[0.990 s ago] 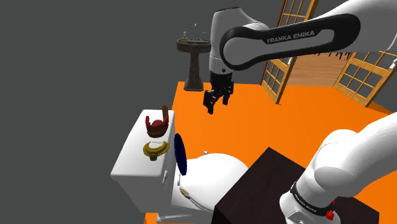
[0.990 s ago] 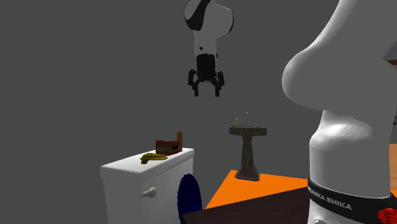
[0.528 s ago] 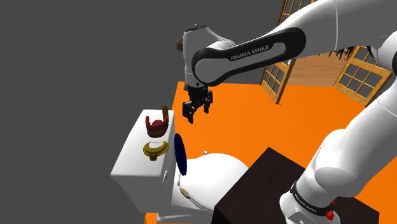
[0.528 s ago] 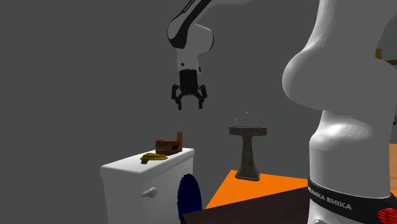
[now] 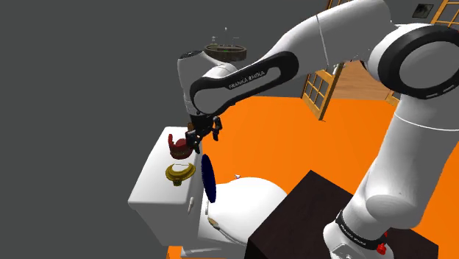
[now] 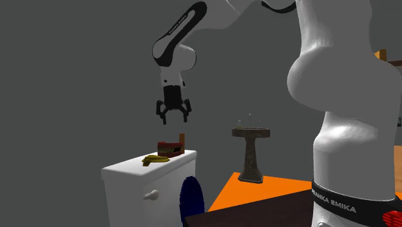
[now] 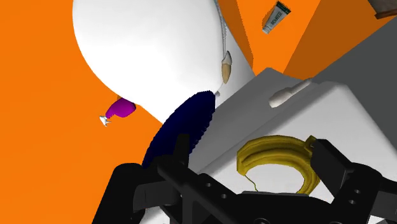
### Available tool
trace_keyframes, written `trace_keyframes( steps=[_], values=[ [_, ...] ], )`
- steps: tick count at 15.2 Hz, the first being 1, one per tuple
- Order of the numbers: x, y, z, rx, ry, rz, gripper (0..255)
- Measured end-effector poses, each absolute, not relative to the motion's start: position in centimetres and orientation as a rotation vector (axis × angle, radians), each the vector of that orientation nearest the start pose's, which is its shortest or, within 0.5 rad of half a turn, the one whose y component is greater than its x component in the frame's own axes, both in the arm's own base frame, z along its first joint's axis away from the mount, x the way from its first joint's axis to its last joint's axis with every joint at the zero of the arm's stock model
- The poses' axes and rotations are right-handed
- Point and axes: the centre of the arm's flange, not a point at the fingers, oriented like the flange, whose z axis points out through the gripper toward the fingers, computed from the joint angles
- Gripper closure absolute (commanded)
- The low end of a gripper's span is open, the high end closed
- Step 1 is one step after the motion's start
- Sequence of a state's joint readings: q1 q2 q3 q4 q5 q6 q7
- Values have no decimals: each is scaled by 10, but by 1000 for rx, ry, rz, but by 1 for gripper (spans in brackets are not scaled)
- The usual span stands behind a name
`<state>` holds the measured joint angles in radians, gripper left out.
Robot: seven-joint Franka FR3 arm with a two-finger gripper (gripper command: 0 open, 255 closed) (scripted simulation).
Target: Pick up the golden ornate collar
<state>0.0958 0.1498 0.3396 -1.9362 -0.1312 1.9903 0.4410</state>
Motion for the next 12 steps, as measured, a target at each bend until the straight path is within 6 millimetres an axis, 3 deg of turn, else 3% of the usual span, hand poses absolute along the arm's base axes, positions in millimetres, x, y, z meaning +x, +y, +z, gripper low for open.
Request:
trace_keyframes(
  steps=[12],
  values=[
    [625, 333, 309, -3279, -133, 136, 0]
  ],
)
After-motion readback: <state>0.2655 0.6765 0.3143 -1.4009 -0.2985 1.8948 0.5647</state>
